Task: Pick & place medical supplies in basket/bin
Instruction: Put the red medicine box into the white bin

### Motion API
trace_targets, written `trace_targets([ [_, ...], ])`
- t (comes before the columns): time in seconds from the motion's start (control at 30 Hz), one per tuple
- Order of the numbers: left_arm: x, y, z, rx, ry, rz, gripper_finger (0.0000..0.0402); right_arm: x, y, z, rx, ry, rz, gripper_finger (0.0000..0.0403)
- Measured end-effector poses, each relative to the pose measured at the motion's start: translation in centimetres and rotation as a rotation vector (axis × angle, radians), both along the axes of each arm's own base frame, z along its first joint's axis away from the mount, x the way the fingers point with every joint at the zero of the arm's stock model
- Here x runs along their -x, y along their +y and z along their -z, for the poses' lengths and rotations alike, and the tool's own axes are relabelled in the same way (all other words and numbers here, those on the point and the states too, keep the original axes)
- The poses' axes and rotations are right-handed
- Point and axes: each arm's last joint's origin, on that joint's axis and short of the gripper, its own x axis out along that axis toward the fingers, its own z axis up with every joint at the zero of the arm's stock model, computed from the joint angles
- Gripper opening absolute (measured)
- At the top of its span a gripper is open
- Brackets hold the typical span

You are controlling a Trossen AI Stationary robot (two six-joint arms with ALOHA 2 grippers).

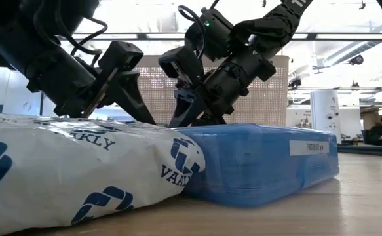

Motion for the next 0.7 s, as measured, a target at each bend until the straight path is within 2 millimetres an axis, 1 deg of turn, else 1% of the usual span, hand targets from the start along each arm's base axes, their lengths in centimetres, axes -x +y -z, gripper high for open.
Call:
trace_targets([
  [0.1,0.0,0.0,0.0,-0.002,0.001,0.002,0.0303,0.0,0.0,0.0,0.001,0.000,-0.002,0.0068],
  [0.23,0.0,0.0,0.0,-0.016,0.003,0.014,0.0267,0.0,0.0,0.0,0.004,-0.002,-0.004,0.0068],
  [0.47,0.0,0.0,0.0,-0.037,0.006,0.030,0.0169,0.0,0.0,0.0,0.011,-0.004,-0.011,0.0077],
  [0.7,0.1,-0.2,0.1,-0.038,0.017,0.030,0.0071,0.1,0.0,-1.0,0.039,-0.038,-0.038,0.0085],
])
